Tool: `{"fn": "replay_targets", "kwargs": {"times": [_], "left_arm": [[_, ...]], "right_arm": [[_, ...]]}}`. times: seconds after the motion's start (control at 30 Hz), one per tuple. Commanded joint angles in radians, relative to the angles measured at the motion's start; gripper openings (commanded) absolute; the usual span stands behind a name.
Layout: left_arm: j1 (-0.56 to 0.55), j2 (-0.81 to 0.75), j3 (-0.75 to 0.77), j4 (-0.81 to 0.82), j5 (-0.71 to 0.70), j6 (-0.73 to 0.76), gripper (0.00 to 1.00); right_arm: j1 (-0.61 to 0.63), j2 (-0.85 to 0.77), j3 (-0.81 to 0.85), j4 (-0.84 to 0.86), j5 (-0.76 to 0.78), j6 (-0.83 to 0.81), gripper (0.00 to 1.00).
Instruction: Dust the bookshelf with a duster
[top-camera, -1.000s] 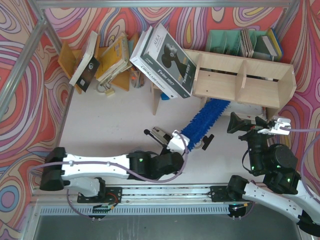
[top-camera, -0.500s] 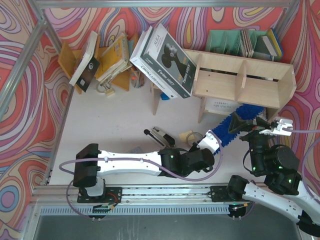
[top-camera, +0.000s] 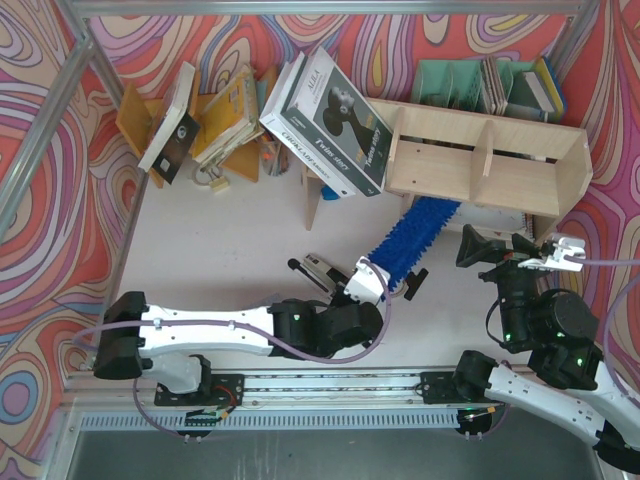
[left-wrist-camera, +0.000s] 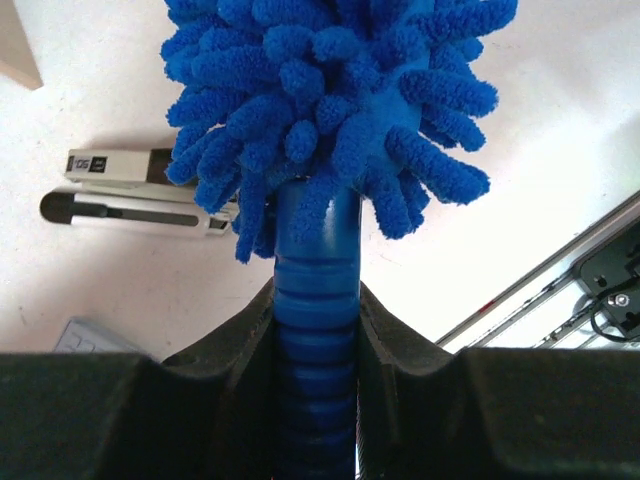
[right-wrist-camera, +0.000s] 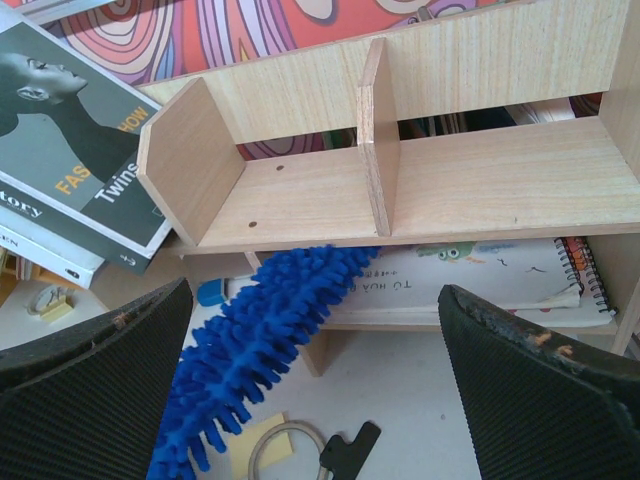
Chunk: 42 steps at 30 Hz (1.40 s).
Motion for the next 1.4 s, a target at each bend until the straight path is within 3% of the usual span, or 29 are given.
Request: {"fn": "replay_targets", "kwargs": {"times": [0.0, 0.13, 0.63, 1.37], "left_arm": [[0.002, -0.051, -0.025, 0.019, -0.112, -0.067, 0.0], [0.002, -0.004, 0.005, 0.07, -0.061, -0.009, 0.0], [0.002, 0.335, 0.385, 0.116, 0.151, 0.208, 0.0], [-0.001, 0.393, 0.317, 0.017, 0.216, 0.197, 0.0]], "right_arm": [[-0.002, 0.014, -0.002, 0.028, 0.005, -0.016, 0.99], [-0.001, 0.014, -0.001, 0.021, 0.005, -0.009, 0.99], [-0.001, 0.024, -0.008, 0.039, 0.0, -0.021, 0.99], [-0.002, 0.028, -0.009, 0.046, 0.002, -0.029, 0.99]]}}
